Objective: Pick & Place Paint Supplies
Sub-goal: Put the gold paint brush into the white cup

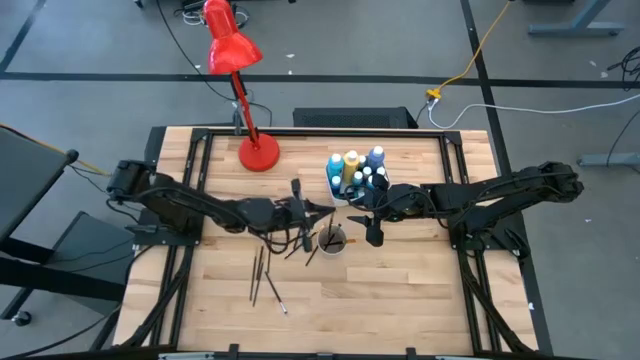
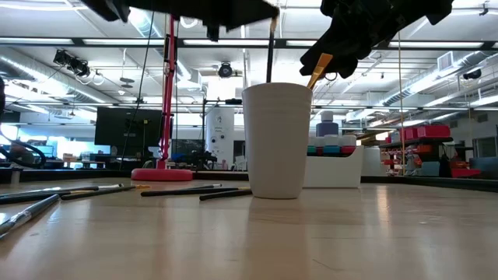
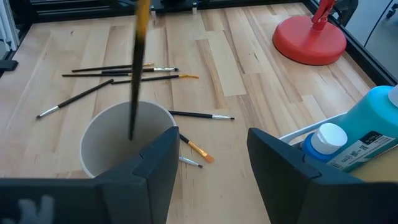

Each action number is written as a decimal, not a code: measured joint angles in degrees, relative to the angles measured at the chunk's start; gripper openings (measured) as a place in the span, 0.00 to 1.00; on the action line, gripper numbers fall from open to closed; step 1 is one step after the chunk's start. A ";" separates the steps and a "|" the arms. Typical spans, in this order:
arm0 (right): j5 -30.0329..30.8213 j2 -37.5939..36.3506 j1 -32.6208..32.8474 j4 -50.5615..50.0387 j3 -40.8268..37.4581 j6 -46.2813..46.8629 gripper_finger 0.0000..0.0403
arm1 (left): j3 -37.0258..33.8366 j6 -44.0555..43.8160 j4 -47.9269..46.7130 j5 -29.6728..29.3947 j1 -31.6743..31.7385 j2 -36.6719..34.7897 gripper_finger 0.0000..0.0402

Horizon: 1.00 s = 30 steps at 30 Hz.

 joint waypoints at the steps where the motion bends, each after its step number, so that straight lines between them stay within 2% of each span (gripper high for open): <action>1: 0.00 0.00 0.00 -0.01 0.00 0.00 0.48 | 0.00 -0.14 -0.57 0.58 0.00 0.97 0.01; 7: 0.00 0.00 0.01 0.01 0.00 -0.02 0.48 | 0.00 -7.31 -2.03 1.84 -0.04 7.25 0.04; 12: 0.00 0.00 0.00 0.01 0.00 -0.02 0.48 | 0.02 -9.96 -2.08 0.82 0.00 10.22 0.07; 22: -0.02 0.00 0.01 -0.78 0.00 -0.01 0.48 | 0.17 -7.28 -2.06 0.74 -0.05 8.70 0.09; 26: -0.04 0.00 0.01 -0.73 0.00 0.00 0.48 | 0.15 -8.65 -2.01 1.62 -0.66 7.41 0.15; 30: -0.04 0.00 0.01 -0.69 0.00 0.00 0.48 | 0.15 -5.23 -2.69 1.47 -1.70 6.07 0.25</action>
